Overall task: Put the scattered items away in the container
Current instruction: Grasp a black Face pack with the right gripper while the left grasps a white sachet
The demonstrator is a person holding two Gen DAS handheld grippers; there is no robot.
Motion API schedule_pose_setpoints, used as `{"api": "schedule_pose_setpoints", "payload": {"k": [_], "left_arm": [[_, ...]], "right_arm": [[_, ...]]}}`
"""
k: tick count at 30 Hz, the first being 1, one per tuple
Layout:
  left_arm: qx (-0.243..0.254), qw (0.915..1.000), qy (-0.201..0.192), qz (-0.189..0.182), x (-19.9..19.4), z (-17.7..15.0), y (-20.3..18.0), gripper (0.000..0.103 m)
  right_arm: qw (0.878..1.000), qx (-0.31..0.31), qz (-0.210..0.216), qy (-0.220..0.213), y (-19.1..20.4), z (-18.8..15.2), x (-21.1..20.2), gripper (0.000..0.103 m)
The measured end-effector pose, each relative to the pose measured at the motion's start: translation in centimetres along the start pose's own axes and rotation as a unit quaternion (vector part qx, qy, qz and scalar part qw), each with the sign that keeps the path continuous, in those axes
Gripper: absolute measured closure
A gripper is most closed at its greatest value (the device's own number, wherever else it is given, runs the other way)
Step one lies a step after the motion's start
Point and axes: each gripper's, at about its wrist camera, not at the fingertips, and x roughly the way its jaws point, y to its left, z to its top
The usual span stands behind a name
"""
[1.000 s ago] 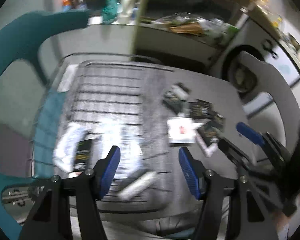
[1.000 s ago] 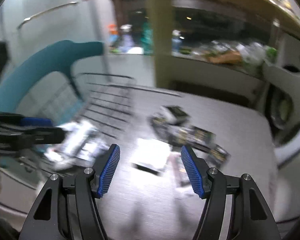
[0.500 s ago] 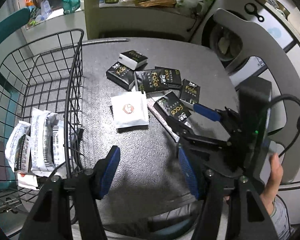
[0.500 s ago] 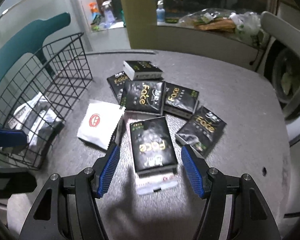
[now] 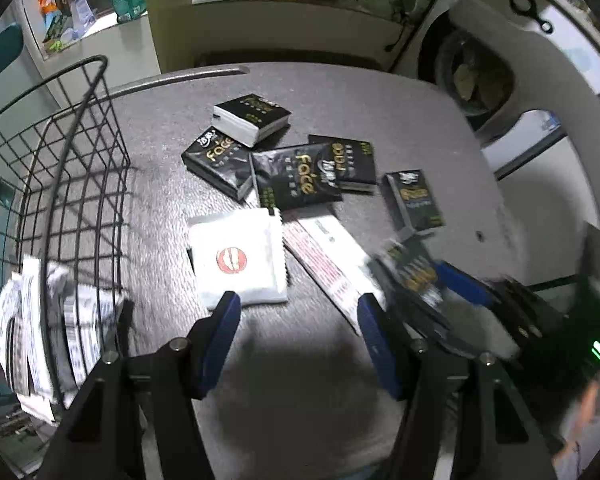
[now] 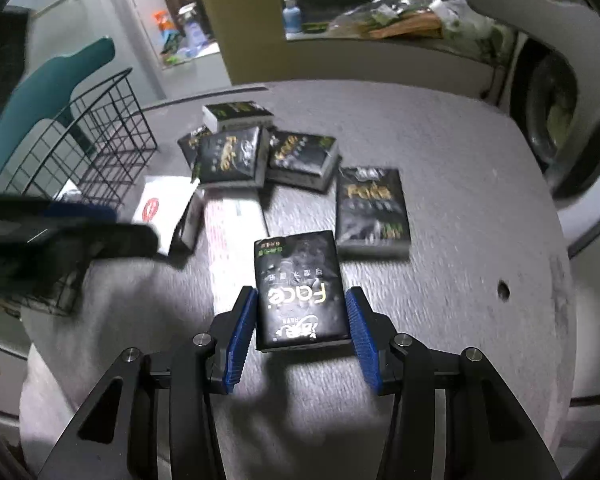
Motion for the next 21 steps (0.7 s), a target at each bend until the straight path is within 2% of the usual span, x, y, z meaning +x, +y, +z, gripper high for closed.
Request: {"api": "schedule_pose_setpoints", "payload": {"k": [10,21], "left_arm": [[-0.014,0.9987,0.005,0.048,3.3,1.1,1.1,0.035],[-0.032,0.9979,0.003,0.056,3.5,1.4,2.6,0.034]], "right_arm": [[1.000,0.013,0.022,-0.006,-0.2,-0.3,-0.4,0.056],[0.999,0.015,0.029,-0.006,0.4,-0.5,-0.1,0.056]]}}
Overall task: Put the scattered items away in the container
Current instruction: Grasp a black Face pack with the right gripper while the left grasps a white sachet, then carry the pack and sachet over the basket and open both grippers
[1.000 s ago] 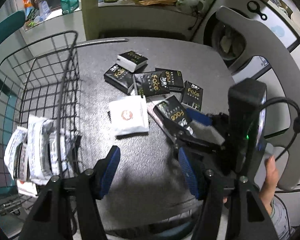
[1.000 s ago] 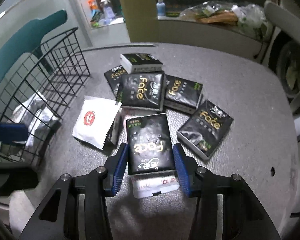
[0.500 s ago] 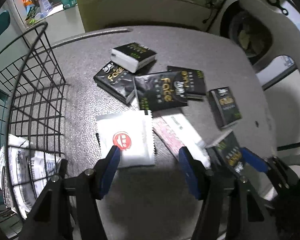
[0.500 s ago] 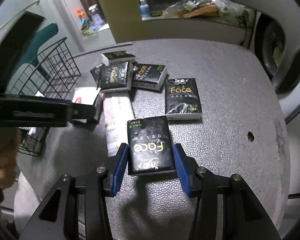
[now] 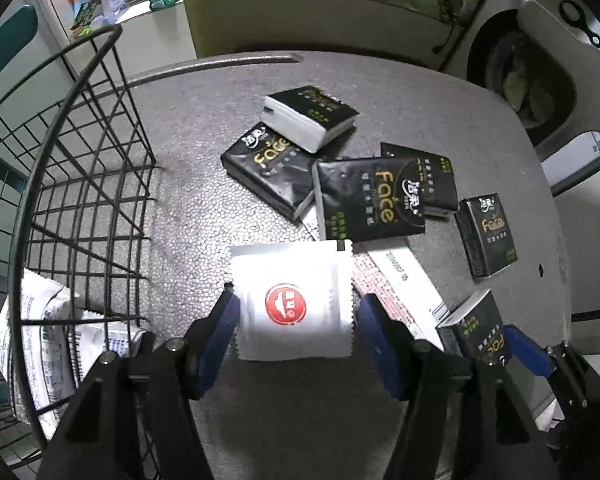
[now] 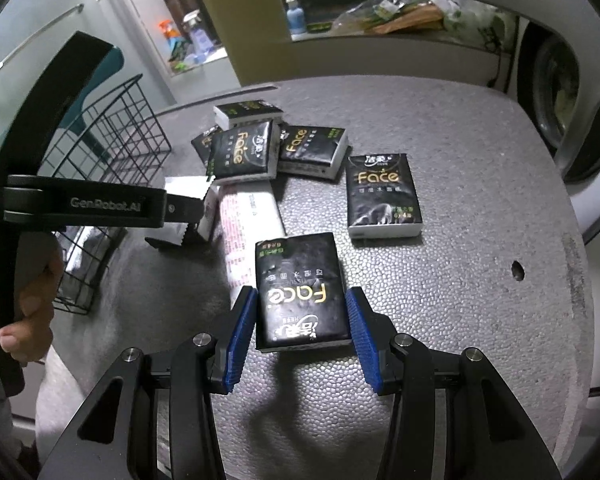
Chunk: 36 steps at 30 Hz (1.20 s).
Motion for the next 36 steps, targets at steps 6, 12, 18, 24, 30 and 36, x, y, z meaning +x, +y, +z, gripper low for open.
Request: {"api": "schedule_pose_setpoints", "payload": {"k": [6,12,18,24,30,36], "left_arm": [[0.006,0.9997,-0.007,0.021,0.3,0.0,-0.3,0.040],[-0.002,1.0000,-0.007,-0.004,-0.5,-0.5,0.0,0.081],[0.010,0.9997,-0.016,-0.015,-2.0,-1.5,-0.7,0.086],[0.010,0.9983,-0.039,-0.043,-5.3,-1.6,-0.7,0.088],[0.009,0.9968,-0.060,-0.052,-8.3,-2.3,0.5,0.089],[0.010,0.9972,-0.047,-0.057,-7.7,-3.5,0.7,0.089]], "right_arm": [[1.000,0.001,0.000,0.000,0.0,0.0,0.1,0.056],[1.000,0.003,0.001,-0.001,0.2,0.0,0.1,0.056],[1.000,0.004,-0.001,-0.005,0.2,0.1,-0.3,0.056],[1.000,-0.007,-0.005,-0.021,1.5,0.8,-1.9,0.057],[1.000,-0.023,-0.013,-0.014,2.5,0.5,-1.6,0.062],[0.999,-0.035,-0.032,-0.001,2.6,-0.8,0.0,0.049]]}}
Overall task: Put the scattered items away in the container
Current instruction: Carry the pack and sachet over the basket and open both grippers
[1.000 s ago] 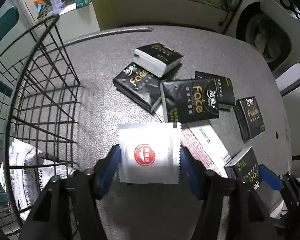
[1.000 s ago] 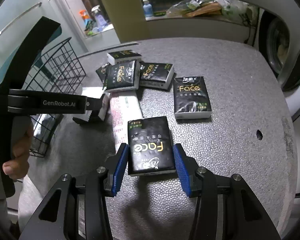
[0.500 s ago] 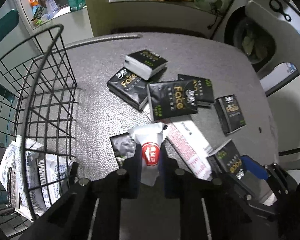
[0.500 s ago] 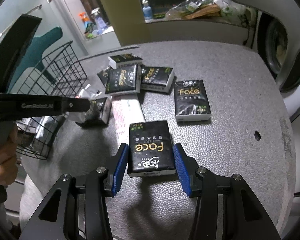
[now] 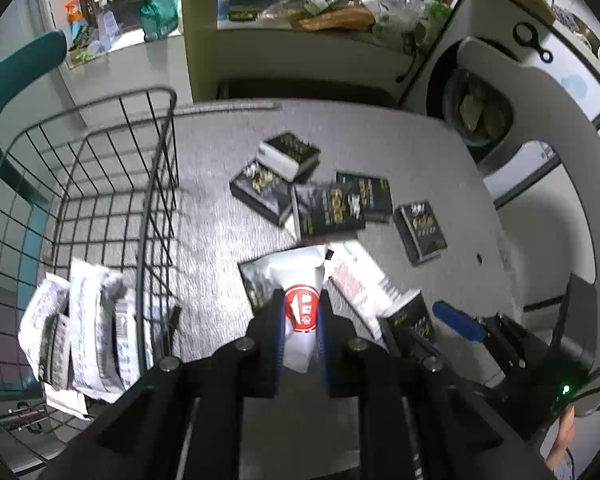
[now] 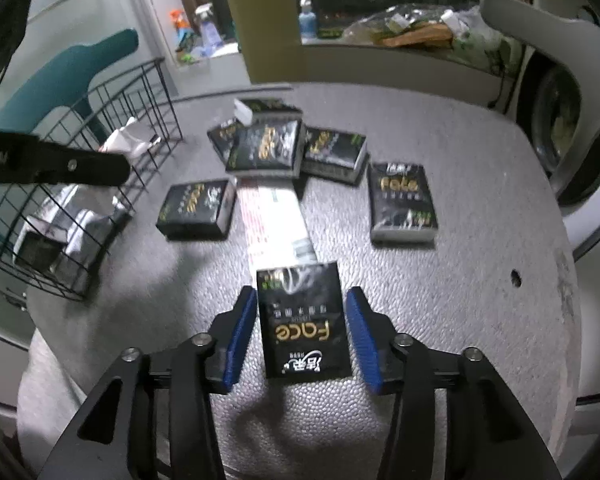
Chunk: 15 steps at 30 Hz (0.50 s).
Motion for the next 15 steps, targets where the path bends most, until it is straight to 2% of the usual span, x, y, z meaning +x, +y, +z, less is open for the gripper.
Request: {"api": "schedule_pose_setpoints", "payload": {"k": [4,5,7,11,15], "left_arm": [[0.000,0.9999,0.014,-0.004,1.3,-1.1,-0.2,0.089],[-0.001,0.9998,0.017,-0.007,1.6,-1.3,-0.2,0.089],[-0.002,0.9997,0.021,-0.011,1.7,-1.5,-0.2,0.089],[-0.004,0.9999,0.010,-0.012,0.9,-1.5,-0.1,0.089],[-0.010,0.9996,-0.019,-0.019,-2.3,-0.9,0.7,0.089]], "right_arm": [[1.000,0.003,-0.001,0.017,-0.4,-0.6,0.9,0.049],[1.000,0.004,0.001,0.021,-0.5,-0.7,1.0,0.054],[1.000,0.007,-0.003,0.022,-0.5,-0.9,0.9,0.055],[1.000,0.014,0.002,0.005,-0.3,-0.4,-0.4,0.055],[0.999,0.004,0.024,-0.034,1.9,2.1,-3.6,0.055]]}}
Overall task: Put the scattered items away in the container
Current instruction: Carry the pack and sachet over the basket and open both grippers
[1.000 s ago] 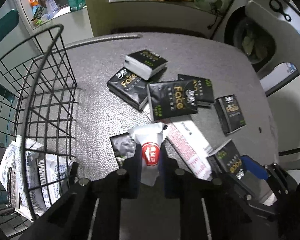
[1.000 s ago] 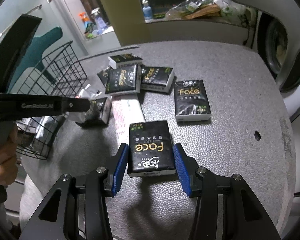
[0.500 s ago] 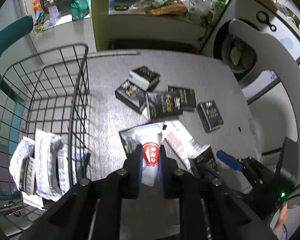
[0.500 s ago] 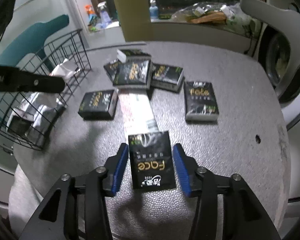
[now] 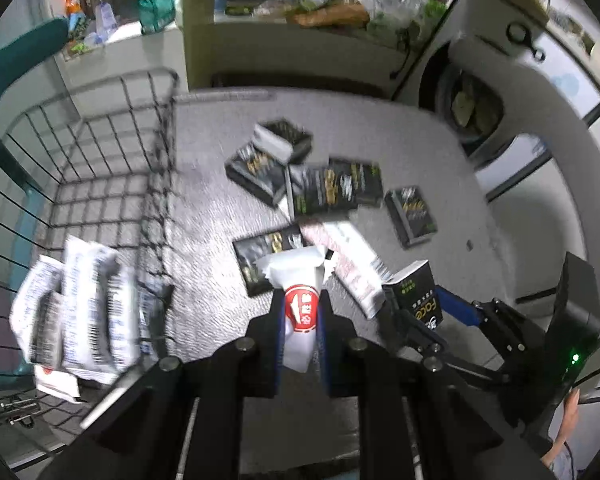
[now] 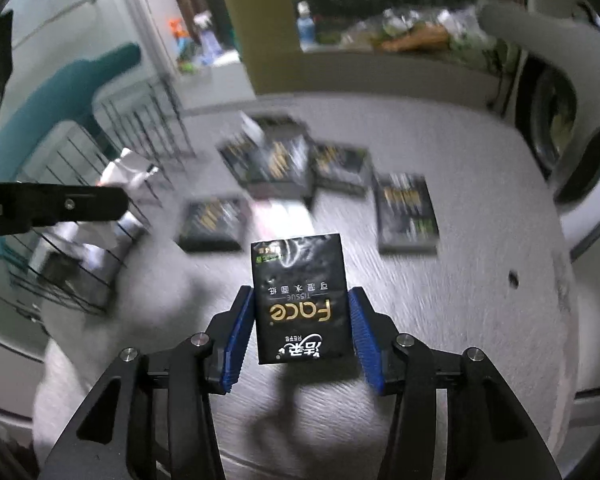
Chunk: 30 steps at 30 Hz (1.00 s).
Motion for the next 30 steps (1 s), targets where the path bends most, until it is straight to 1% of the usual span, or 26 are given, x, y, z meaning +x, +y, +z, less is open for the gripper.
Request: {"api": "schedule_pose_setpoints", "payload": {"k": [3,6,8,11,13,15,18,21,22,23,24,25,26,28,30], "left_arm": [[-0.011,0.9992,-0.038,0.005,-4.0,0.8,1.9,0.089],[-0.036,0.9972,-0.061,0.022,-7.2,1.3,5.6,0.089],[-0.059,0.9954,-0.064,0.042,-8.5,1.2,8.8,0.089],[-0.091,0.9923,-0.048,0.068,-8.7,0.1,13.0,0.089],[-0.105,0.9907,-0.037,0.077,-8.3,-1.0,14.9,0.089],[-0.114,0.9900,-0.026,0.079,-7.7,-1.9,16.1,0.089],[-0.119,0.9900,-0.010,0.076,-6.7,-2.8,17.0,0.089],[-0.124,0.9897,0.001,0.071,-6.0,-3.1,17.6,0.087],[-0.125,0.9899,0.005,0.066,-5.8,-3.1,17.7,0.083],[-0.125,0.9902,0.006,0.063,-5.7,-3.1,17.5,0.070],[-0.125,0.9902,0.006,0.062,-5.6,-3.1,17.4,0.062],[-0.127,0.9900,0.003,0.062,-5.6,-3.2,17.3,0.048],[-0.130,0.9898,-0.002,0.059,-5.7,-3.2,17.3,0.043],[-0.133,0.9895,-0.007,0.055,-6.0,-3.2,17.2,0.043],[-0.133,0.9898,-0.013,0.050,-6.3,-3.0,16.9,0.043]], "right_arm": [[0.998,-0.032,0.051,-0.030,4.6,3.1,-2.1,0.055],[0.992,-0.077,0.091,-0.040,10.2,5.4,-2.6,0.055],[0.988,-0.104,0.104,-0.038,13.6,6.4,-2.1,0.055],[0.984,-0.133,0.117,-0.024,17.5,6.6,-0.4,0.055],[0.983,-0.137,0.124,-0.013,18.9,6.3,0.9,0.055],[0.982,-0.140,0.127,-0.001,20.0,5.9,2.0,0.055],[0.981,-0.148,0.125,0.010,20.8,5.3,2.7,0.054],[0.981,-0.154,0.113,0.013,21.0,5.2,3.0,0.053],[0.982,-0.156,0.109,0.014,21.1,5.1,3.0,0.052],[0.982,-0.156,0.105,0.013,20.9,5.0,3.0,0.048],[0.983,-0.154,0.102,0.012,20.8,4.9,2.9,0.046],[0.983,-0.151,0.102,0.009,20.6,5.0,2.7,0.045],[0.984,-0.147,0.103,0.006,20.4,5.1,2.6,0.045],[0.985,-0.137,0.102,-0.006,19.6,5.4,1.9,0.045],[0.988,-0.121,0.093,-0.023,18.0,5.9,0.8,0.045]]}}
